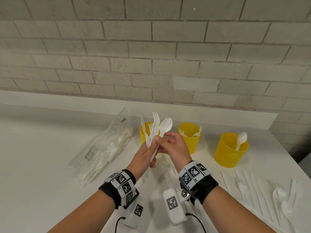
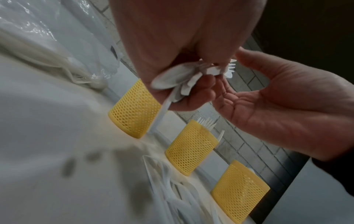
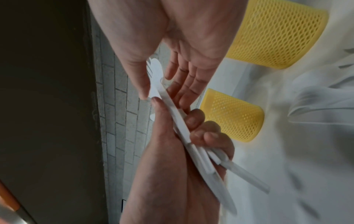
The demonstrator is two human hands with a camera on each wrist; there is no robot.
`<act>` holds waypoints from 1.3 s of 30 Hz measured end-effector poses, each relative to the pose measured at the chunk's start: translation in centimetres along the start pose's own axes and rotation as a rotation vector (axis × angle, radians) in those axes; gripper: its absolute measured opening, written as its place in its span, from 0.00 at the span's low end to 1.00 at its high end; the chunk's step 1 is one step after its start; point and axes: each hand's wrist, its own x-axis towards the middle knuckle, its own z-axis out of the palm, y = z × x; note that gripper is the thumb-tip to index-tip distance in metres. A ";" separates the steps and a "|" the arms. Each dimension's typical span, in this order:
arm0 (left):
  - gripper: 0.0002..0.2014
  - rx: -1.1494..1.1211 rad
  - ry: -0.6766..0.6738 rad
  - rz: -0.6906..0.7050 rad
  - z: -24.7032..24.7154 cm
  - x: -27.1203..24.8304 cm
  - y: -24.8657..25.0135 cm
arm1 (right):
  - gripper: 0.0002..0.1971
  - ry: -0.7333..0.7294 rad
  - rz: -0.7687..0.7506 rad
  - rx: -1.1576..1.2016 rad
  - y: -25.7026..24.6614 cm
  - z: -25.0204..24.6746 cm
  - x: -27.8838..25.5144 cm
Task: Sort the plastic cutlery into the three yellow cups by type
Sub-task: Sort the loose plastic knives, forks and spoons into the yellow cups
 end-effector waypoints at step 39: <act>0.13 -0.117 0.136 -0.024 -1.7 2.4 1.6 | 0.12 0.338 -0.378 -0.364 -6.4 -3.9 7.9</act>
